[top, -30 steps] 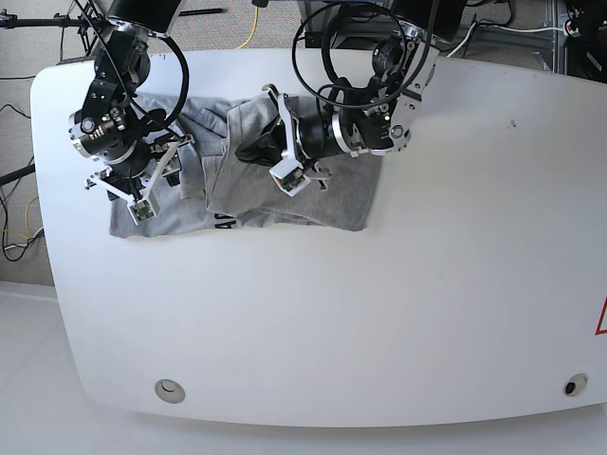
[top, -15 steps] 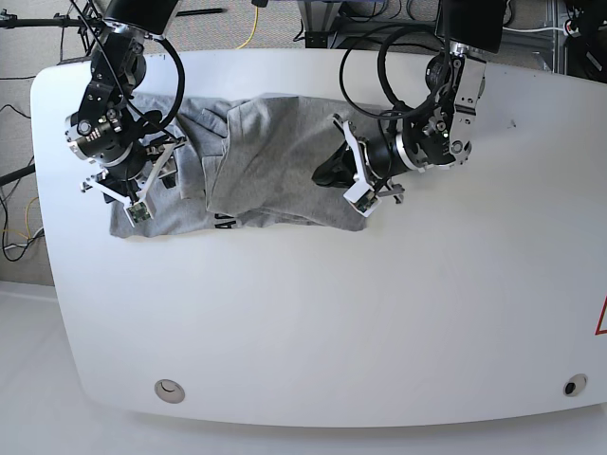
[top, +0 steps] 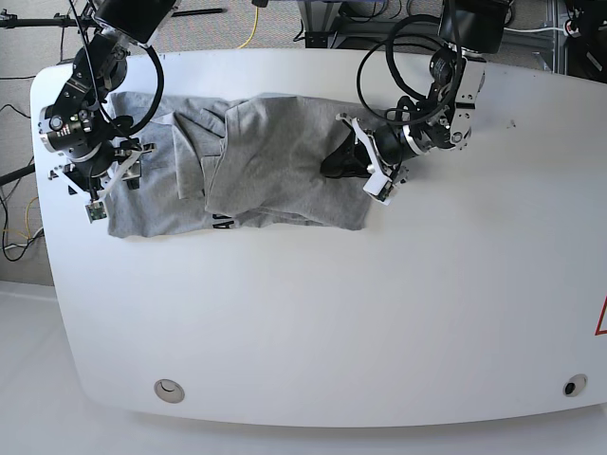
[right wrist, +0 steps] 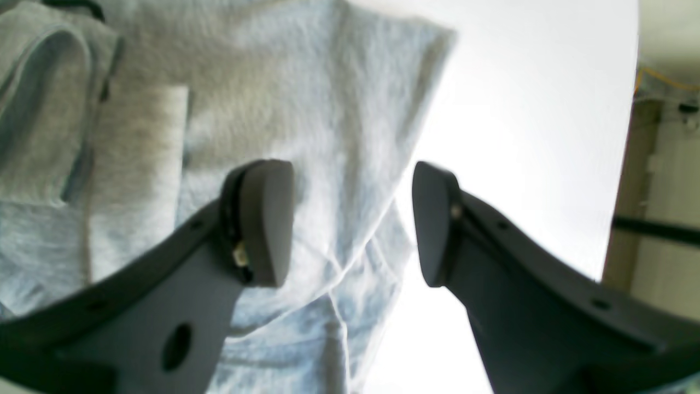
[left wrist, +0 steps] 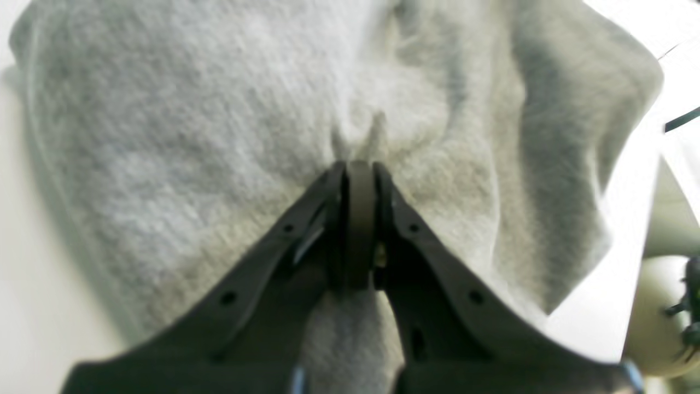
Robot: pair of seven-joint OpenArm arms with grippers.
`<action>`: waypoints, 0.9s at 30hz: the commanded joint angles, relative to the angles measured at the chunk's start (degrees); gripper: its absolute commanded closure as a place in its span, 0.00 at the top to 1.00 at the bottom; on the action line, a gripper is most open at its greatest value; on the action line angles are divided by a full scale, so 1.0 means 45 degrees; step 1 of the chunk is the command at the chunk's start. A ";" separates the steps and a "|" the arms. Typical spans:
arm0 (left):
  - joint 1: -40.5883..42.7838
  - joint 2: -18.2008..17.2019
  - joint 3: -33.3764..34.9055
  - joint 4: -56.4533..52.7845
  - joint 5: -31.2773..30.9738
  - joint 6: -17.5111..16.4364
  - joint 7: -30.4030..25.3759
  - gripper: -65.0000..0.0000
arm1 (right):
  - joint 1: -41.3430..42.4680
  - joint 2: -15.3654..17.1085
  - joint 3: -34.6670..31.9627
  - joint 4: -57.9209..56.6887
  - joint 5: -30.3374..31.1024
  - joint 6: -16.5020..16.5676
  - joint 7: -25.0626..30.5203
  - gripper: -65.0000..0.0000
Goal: Fold the T-shirt properly
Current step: 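Release the sleeve end with the right gripper and move it to the shirt's other end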
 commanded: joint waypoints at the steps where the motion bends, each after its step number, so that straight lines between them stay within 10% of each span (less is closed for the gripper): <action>1: -0.0199 -0.0021 0.0212 -0.0364 0.0349 0.0041 0.0153 0.00 | 0.0278 0.0153 0.0515 -0.0143 0.0091 -0.0021 0.0157 0.52; 27: -0.0238 -0.0392 0.0232 -0.0872 0.0349 0.0041 -0.0140 0.00 | 0.2427 0.0133 0.5379 -0.4421 0.0248 -0.0021 0.0138 0.52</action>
